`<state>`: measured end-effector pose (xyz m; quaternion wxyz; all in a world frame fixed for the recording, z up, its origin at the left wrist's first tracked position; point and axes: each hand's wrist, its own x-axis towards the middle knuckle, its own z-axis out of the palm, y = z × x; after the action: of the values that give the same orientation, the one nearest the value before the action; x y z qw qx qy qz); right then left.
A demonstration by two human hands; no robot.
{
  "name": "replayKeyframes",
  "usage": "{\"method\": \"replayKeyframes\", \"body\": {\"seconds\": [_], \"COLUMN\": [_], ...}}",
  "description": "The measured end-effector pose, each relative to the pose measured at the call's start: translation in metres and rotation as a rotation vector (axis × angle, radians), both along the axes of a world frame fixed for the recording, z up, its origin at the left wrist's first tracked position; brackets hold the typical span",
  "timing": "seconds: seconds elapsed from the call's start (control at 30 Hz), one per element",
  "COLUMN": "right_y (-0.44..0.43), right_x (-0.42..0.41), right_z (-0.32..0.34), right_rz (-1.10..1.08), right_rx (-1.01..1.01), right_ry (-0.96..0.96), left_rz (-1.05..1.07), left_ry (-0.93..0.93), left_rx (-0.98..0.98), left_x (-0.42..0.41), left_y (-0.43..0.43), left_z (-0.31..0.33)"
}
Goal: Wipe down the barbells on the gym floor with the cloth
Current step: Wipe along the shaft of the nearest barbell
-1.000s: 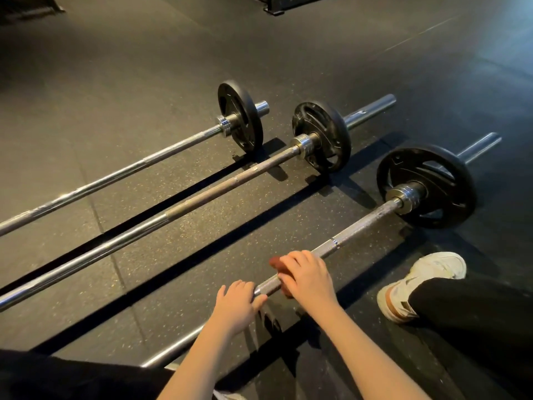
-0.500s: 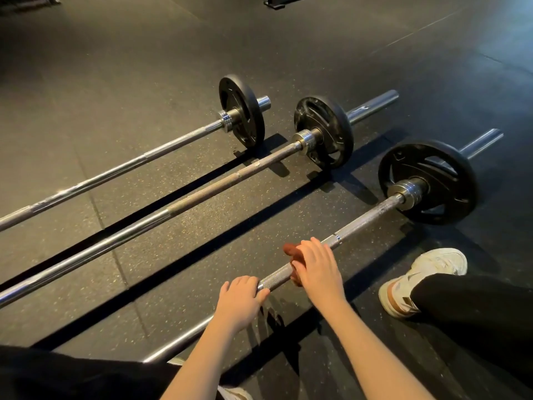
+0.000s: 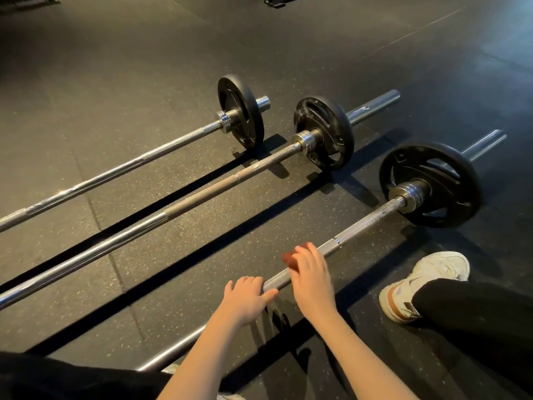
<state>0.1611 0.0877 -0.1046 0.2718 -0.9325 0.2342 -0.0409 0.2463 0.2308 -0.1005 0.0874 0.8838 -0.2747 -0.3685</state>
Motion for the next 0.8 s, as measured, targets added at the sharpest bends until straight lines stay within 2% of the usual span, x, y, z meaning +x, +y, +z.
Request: {"method": "replayKeyframes", "body": {"seconds": [0.1, 0.2, 0.27, 0.37, 0.43, 0.53, 0.6, 0.7, 0.8], "right_y": [-0.038, -0.067, -0.054, -0.039, -0.070, -0.121, -0.120, -0.092, -0.115], "right_x": [0.004, 0.011, 0.013, 0.004, 0.007, 0.019, 0.021, 0.010, 0.008], "right_z": [0.007, 0.008, 0.006, 0.001, 0.003, 0.004, 0.001, -0.005, 0.001], "right_rz": [0.078, -0.146, -0.219, -0.038, 0.022, -0.210, -0.316, -0.163, 0.010], "right_rx": [-0.047, -0.016, 0.051, 0.006, -0.060, -0.061, -0.015, -0.001, -0.081], "right_ry": [0.064, 0.042, 0.018, 0.023, 0.079, 0.099, 0.062, 0.052, 0.103], "left_rz": [-0.023, -0.014, -0.015, -0.036, -0.054, -0.065, -0.069, -0.093, -0.115], "left_ry": [-0.021, -0.037, -0.035, -0.031, -0.050, -0.104, -0.110, -0.061, -0.026], "left_rx": [-0.078, -0.106, -0.111, -0.138, -0.142, -0.140, -0.127, -0.116, -0.124], "left_x": [-0.002, -0.002, -0.003, -0.003, -0.004, -0.007, -0.006, -0.001, 0.003], "left_y": [-0.016, -0.022, -0.028, -0.048, -0.058, -0.060, -0.060, -0.073, -0.095], "left_z": [0.003, 0.000, -0.002, 0.002, 0.003, 0.000, -0.003, -0.001, 0.002]}}
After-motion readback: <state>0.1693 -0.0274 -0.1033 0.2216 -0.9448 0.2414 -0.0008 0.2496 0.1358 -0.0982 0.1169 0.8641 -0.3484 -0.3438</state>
